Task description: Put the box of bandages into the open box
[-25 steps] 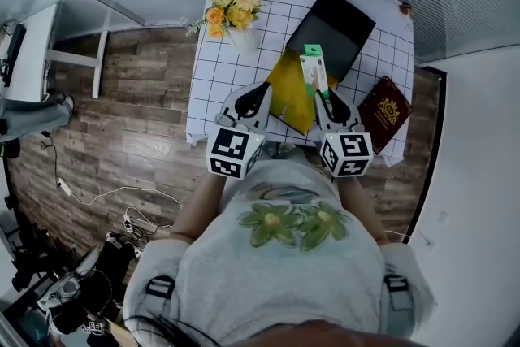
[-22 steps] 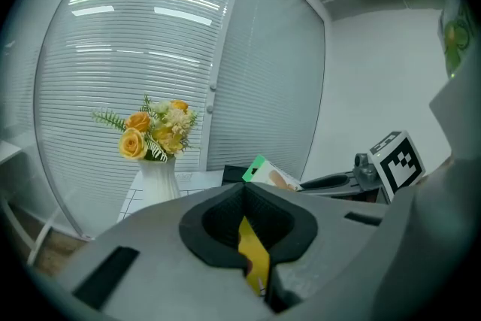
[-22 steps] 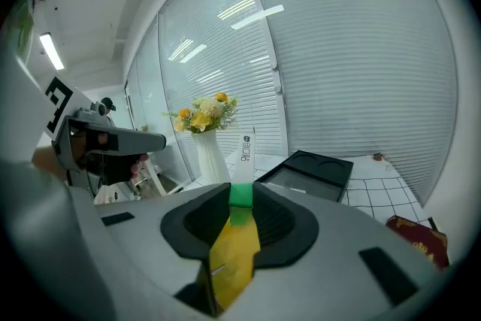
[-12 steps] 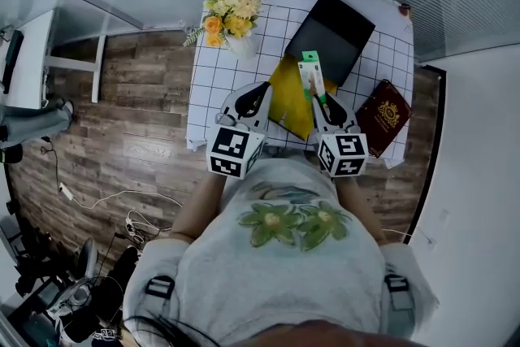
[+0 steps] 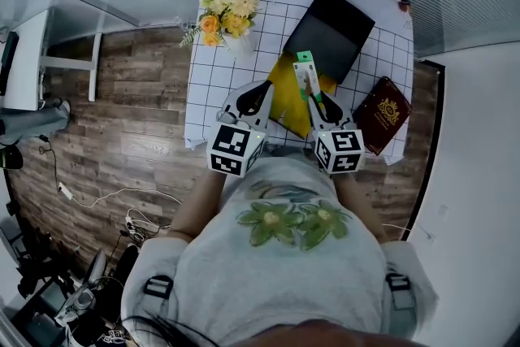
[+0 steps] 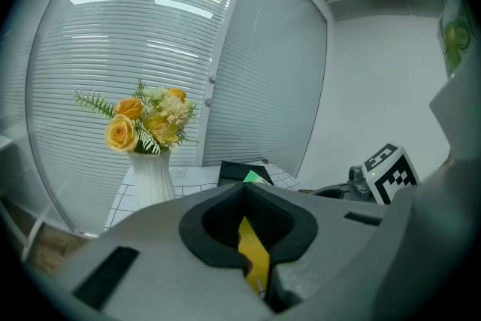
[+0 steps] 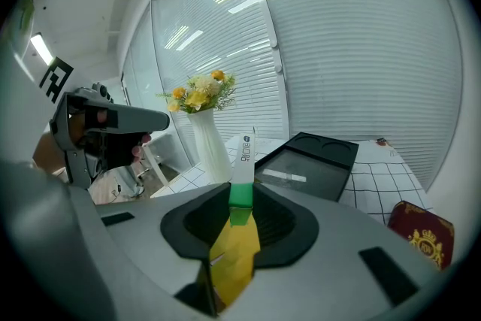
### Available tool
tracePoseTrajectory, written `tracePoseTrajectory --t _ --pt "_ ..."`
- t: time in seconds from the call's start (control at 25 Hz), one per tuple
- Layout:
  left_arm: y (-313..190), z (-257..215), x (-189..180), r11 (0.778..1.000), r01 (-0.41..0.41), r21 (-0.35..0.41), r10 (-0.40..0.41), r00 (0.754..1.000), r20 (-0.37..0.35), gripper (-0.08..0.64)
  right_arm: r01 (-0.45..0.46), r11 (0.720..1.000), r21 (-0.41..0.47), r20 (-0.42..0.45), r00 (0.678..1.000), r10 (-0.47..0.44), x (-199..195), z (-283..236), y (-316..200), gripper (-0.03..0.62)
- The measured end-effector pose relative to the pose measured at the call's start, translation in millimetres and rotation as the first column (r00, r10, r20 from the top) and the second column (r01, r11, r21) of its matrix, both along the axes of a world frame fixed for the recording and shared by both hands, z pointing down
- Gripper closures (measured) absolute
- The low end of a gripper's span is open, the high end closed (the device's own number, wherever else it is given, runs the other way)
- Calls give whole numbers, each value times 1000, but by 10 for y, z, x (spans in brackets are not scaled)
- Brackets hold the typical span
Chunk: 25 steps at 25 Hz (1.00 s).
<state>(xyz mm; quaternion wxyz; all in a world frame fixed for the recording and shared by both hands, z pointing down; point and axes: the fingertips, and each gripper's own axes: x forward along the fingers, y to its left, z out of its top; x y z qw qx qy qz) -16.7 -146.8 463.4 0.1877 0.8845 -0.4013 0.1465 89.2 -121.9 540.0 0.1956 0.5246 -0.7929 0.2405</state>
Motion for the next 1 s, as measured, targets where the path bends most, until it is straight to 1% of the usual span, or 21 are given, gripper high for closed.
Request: tracePoseTrajectory --t 0.4,1.0 --pt "-9 48 -22 1000 4 -8 -4 1000 7 554 8 1000 -28 -11 1000 -8 -9 117 26 501" --pt "-22 116 -78 999 27 -25 -27 1000 12 554 18 999 -46 -25 999 -19 -15 251 20 501"
